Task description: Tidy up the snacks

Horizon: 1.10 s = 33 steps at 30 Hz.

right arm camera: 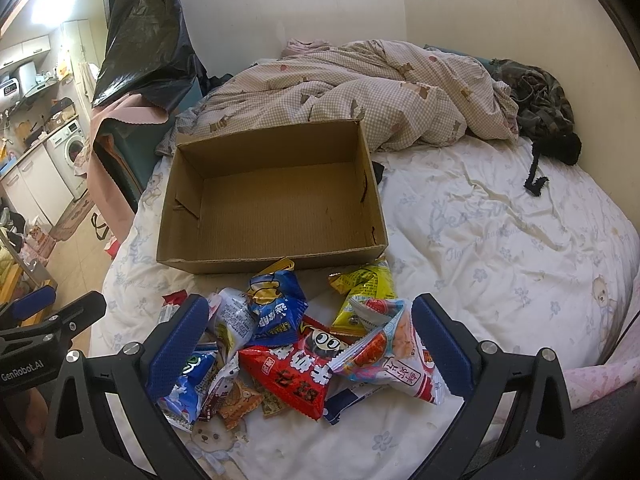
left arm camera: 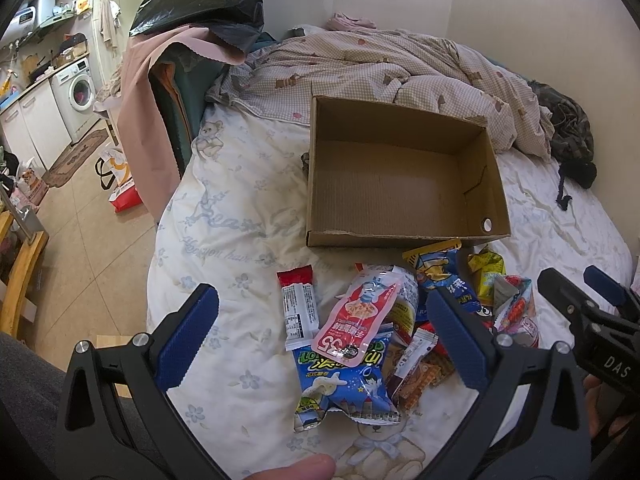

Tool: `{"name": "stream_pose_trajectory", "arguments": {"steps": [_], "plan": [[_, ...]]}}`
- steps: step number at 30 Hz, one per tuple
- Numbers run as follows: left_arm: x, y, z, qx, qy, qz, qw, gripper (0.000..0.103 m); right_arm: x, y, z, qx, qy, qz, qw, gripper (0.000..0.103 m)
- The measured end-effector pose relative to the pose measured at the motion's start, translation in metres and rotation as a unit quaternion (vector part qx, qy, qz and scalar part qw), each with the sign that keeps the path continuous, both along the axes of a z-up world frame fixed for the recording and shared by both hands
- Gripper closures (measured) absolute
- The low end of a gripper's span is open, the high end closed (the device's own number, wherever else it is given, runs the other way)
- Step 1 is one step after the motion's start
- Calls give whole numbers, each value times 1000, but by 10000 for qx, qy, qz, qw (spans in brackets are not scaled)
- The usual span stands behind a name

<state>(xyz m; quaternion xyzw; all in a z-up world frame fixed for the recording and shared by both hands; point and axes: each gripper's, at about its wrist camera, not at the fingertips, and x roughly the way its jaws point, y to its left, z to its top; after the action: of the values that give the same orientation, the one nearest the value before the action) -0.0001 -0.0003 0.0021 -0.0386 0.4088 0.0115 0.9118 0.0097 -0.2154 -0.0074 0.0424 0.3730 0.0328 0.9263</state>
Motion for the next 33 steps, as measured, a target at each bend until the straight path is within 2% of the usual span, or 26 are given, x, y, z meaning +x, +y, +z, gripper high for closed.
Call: {"name": "stream_pose_trajectory", "arguments": {"steps": [33], "plan": [[-1,0,-3,50,3,3,10000,0,0,-1,-1,48,18,-46,10000,0]]}}
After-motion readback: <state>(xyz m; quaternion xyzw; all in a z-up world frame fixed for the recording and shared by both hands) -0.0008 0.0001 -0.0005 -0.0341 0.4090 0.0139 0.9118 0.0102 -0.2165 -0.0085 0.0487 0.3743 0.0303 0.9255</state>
